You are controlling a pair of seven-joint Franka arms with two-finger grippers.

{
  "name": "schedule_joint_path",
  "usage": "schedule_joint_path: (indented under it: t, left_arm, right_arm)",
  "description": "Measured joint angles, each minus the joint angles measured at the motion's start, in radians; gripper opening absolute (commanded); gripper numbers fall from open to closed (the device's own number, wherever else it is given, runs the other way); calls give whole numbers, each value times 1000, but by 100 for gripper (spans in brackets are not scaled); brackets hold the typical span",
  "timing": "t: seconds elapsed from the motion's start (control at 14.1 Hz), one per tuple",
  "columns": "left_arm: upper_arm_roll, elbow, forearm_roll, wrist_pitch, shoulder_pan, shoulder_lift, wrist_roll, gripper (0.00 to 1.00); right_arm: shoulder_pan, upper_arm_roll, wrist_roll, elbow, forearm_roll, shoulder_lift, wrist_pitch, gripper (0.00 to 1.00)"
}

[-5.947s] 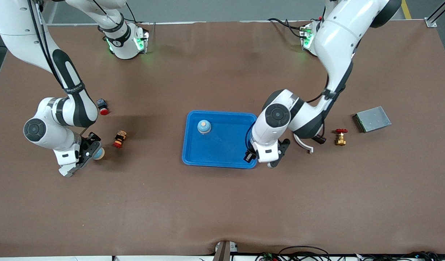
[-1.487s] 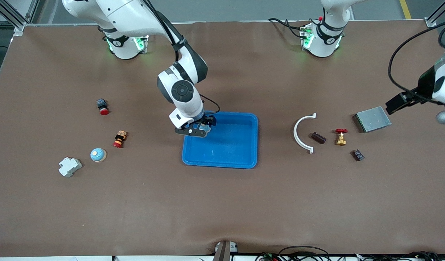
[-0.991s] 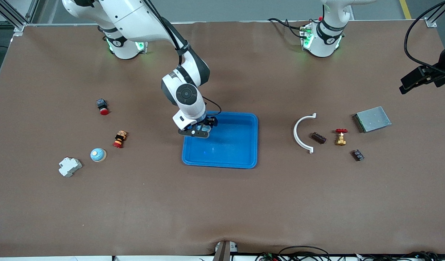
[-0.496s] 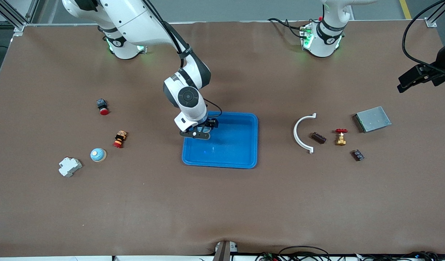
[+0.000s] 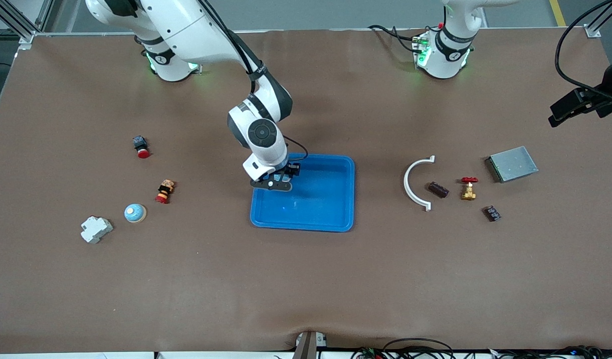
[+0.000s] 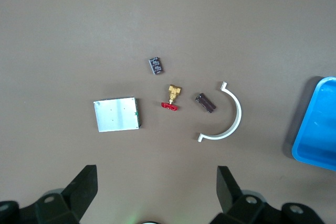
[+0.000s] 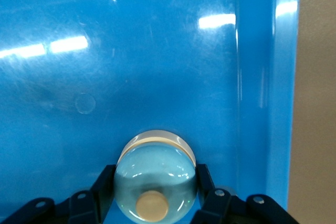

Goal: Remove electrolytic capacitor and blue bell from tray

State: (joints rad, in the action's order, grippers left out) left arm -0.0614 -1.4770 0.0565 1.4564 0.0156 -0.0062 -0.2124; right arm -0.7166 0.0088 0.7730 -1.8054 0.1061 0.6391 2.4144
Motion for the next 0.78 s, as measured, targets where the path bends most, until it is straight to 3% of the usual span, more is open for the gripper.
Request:
schedule_joint_path:
  t: [0.35,0.57,0.78]
  left_arm:
    - [0,-3,0,2,0,0,0,100]
    - [0,-8,0,6,-1,1,0,100]
    - [-3,-16,0,9,-3,4,0,100]
  right_arm:
    - [0,-1,0,32,0,1,-45,11]
    - [0,-5,-1,104,0,-10,-198,11]
    - [5,-19,-48,142,0,-93,-357,10]
